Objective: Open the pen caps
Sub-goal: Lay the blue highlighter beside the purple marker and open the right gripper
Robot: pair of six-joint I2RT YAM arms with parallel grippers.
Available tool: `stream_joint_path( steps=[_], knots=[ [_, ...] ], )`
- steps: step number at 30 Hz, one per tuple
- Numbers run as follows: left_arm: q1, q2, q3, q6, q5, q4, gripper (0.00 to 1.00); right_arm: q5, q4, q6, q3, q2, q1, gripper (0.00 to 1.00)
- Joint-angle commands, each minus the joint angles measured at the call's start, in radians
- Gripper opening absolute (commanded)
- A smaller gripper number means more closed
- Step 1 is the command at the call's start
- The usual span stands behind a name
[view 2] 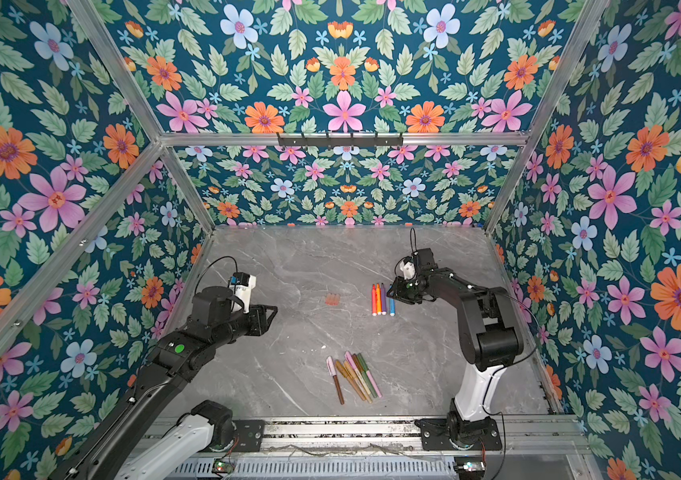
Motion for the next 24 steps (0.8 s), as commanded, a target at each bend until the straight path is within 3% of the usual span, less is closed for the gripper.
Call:
stream_joint_path(
  steps=[1, 5, 13, 16, 20, 22, 24],
  knots=[
    [0.001, -0.001, -0.001, 0.008, -0.007, 0.02, 0.46, -0.021, -0.024, 0.009, -0.032, -0.072, 0.0, 0.35],
    [0.001, -0.009, -0.003, 0.005, -0.008, 0.024, 0.46, -0.027, -0.011, 0.041, -0.137, -0.216, 0.0, 0.35],
    [0.001, -0.026, -0.011, -0.001, -0.009, 0.03, 0.46, -0.081, 0.154, 0.193, -0.5, -0.491, 0.003, 0.35],
    [0.001, -0.041, -0.012, -0.004, -0.013, 0.03, 0.46, -0.07, 0.116, 0.191, -0.533, -0.538, 0.004, 0.35],
    [0.0, -0.057, -0.014, -0.007, -0.019, 0.029, 0.47, -0.038, 0.03, 0.178, -0.458, -0.512, 0.003, 0.35],
    [0.001, -0.057, -0.015, -0.007, -0.016, 0.031, 0.47, -0.022, -0.005, 0.174, -0.393, -0.46, 0.003, 0.3],
    [0.001, -0.05, -0.015, -0.008, -0.012, 0.03, 0.47, -0.031, -0.008, 0.178, -0.327, -0.388, 0.003, 0.08]
  ],
)
